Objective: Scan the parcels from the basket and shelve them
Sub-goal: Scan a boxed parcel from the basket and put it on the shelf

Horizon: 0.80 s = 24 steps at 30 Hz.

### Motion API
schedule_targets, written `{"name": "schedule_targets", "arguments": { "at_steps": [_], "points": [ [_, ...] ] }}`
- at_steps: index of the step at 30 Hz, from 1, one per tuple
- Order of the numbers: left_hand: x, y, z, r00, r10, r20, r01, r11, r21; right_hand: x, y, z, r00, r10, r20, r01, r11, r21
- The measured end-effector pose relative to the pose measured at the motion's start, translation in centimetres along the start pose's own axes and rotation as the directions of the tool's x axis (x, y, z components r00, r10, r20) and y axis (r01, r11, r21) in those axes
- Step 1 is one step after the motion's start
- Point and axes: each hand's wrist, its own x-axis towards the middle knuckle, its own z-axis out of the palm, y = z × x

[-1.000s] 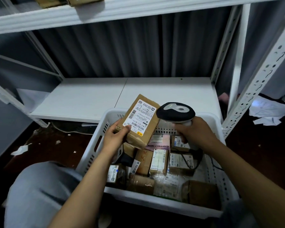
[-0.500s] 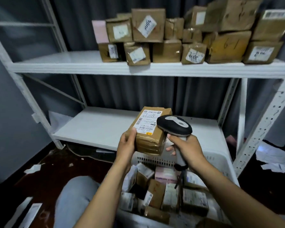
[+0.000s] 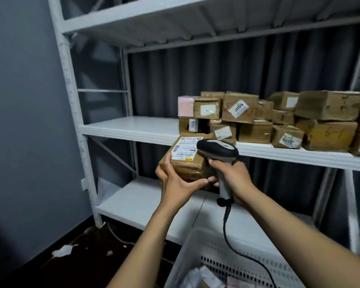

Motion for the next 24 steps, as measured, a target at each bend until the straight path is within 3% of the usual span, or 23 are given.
{"name": "schedule_targets", "arguments": {
  "at_steps": [8, 14, 24],
  "points": [
    [4.8, -0.5, -2.7, 0.980, -0.013, -0.200, 0.034, 0.994, 0.103, 3.6, -2.2, 4.8, 0.994, -0.001, 0.111, 0.008, 0.998, -0.063],
    [10.7, -1.2, -4.1, 0.921, -0.068, -0.383, 0.127, 0.983, 0.130, 7.1, -2.6, 4.2, 0.999, -0.025, 0.035, 0.031, 0.984, -0.174],
    [21.8, -3.9, -1.1, 0.946, 0.028, -0.323, 0.081, 0.944, 0.319, 12.5, -2.3, 3.1, 0.997, -0.068, -0.044, 0.060, 0.983, -0.172]
  ]
}}
